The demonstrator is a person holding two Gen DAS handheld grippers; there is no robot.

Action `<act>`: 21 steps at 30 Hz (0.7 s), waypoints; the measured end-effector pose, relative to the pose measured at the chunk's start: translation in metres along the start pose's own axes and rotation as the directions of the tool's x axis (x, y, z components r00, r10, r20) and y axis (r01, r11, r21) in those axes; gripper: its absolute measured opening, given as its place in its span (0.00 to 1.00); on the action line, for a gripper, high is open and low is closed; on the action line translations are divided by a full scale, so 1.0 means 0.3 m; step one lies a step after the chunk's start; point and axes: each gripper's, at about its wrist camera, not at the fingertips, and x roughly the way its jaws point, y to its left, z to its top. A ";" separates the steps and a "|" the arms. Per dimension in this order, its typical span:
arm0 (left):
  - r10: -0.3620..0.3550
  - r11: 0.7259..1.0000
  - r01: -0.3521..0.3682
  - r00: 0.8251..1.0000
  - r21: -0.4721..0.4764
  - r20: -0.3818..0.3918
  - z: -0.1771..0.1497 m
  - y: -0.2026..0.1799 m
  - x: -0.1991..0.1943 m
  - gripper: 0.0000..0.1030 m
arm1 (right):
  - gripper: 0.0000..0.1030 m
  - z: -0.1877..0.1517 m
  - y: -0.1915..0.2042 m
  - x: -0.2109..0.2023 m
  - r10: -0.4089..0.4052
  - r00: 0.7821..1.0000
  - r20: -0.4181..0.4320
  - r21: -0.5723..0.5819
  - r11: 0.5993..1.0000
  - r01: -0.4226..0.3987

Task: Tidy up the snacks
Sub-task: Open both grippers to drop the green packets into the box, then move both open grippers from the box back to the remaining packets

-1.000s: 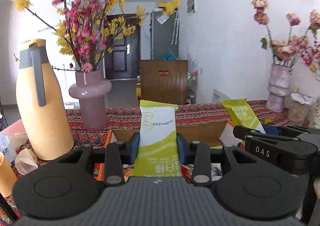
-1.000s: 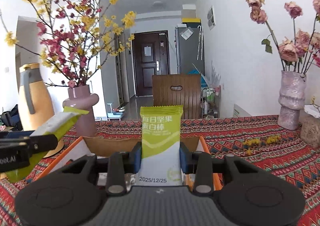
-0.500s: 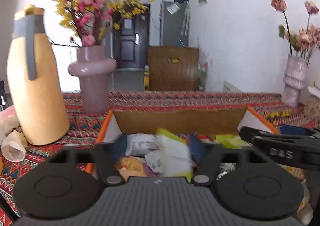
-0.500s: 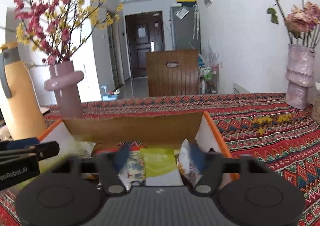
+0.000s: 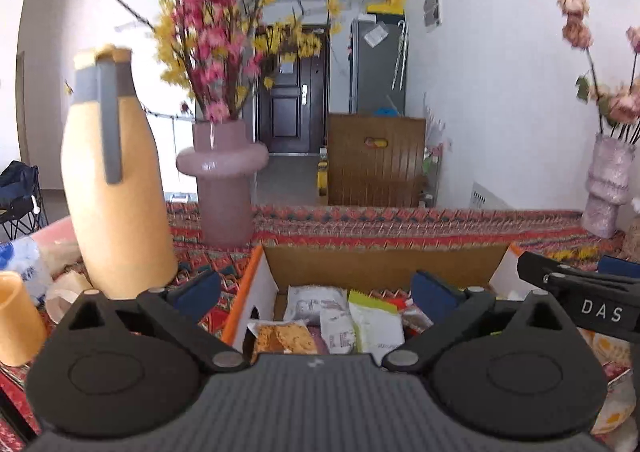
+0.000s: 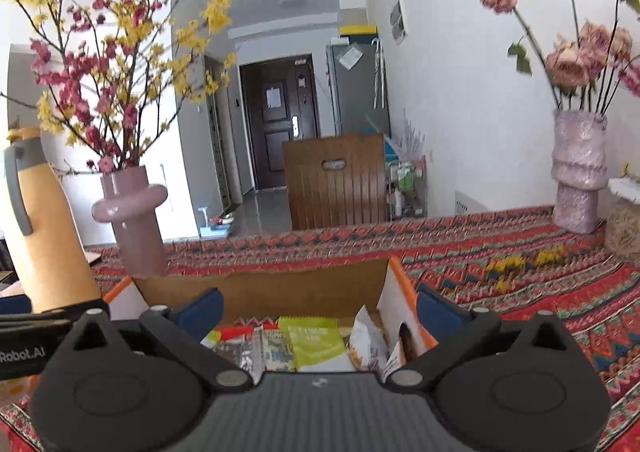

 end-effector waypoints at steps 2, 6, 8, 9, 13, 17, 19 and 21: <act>-0.017 1.000 0.017 1.000 -0.007 0.017 0.017 0.011 -0.055 1.00 | 1.00 0.021 0.005 -0.044 -0.002 1.000 0.024 0.001 1.000 0.002; -0.022 1.000 0.021 0.999 0.016 0.023 0.021 0.024 -0.139 1.00 | 1.00 0.040 0.024 -0.134 0.009 0.999 0.048 -0.019 1.000 -0.008; -0.025 1.000 0.024 1.000 0.011 0.017 0.009 0.043 -0.167 1.00 | 1.00 0.033 0.034 -0.174 0.020 0.999 0.050 -0.037 0.999 -0.018; -0.034 0.999 0.034 0.999 0.010 0.011 0.001 0.053 -0.180 1.00 | 1.00 0.026 0.039 -0.193 0.026 0.998 0.051 -0.047 0.999 -0.024; -0.035 0.999 0.035 0.999 0.022 -0.023 -0.044 0.092 -0.213 1.00 | 1.00 -0.019 0.062 -0.253 0.049 0.999 0.018 -0.071 0.996 -0.048; -0.026 0.999 0.029 0.997 0.037 -0.075 -0.109 0.141 -0.225 1.00 | 1.00 -0.083 0.092 -0.285 0.068 0.996 -0.054 -0.091 0.993 -0.072; -0.018 0.999 0.022 0.994 0.043 -0.106 -0.149 0.169 -0.226 1.00 | 1.00 -0.116 0.109 -0.293 0.076 0.993 -0.094 -0.102 0.991 -0.086; -0.005 0.999 0.011 0.991 0.047 -0.137 -0.190 0.193 -0.225 1.00 | 1.00 -0.148 0.131 -0.293 0.084 0.987 -0.136 -0.112 0.989 -0.099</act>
